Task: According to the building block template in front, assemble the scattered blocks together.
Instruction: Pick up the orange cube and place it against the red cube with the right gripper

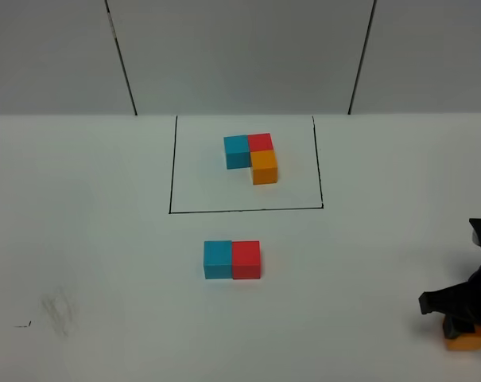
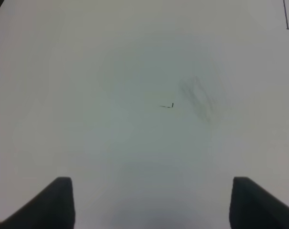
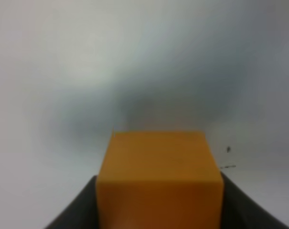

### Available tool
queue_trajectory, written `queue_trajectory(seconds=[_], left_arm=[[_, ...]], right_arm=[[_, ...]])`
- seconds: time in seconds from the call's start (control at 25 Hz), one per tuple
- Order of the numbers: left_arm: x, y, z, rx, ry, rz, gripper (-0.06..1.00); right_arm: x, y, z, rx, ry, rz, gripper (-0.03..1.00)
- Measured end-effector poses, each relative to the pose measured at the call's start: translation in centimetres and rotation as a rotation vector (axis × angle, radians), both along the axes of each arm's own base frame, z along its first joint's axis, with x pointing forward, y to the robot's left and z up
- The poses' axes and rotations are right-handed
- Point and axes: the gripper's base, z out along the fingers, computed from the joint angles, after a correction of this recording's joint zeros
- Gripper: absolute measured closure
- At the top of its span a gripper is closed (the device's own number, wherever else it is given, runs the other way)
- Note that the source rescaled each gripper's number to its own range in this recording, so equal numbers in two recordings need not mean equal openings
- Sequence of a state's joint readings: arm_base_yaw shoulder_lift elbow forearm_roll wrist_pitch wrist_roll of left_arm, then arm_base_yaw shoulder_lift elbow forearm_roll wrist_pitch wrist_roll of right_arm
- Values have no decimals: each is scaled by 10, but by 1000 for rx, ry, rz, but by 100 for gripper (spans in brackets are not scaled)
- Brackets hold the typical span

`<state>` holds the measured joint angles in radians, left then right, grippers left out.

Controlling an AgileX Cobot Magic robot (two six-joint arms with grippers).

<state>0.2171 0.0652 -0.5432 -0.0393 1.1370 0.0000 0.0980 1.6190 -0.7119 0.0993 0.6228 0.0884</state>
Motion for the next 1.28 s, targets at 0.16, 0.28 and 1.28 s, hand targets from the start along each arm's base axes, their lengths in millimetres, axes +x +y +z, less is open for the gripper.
queue_trajectory(seconds=[0.16,0.28,1.28], left_arm=[[0,0,0,0,0,0,33],[0,0,0,0,0,0,33],[0,0,0,0,0,0,33]], right_arm=[[-3,4,17,42,-59,-27,97],[-7,8,25,48,-69,-14,97],[-22,87,69,67,-92,170,97]])
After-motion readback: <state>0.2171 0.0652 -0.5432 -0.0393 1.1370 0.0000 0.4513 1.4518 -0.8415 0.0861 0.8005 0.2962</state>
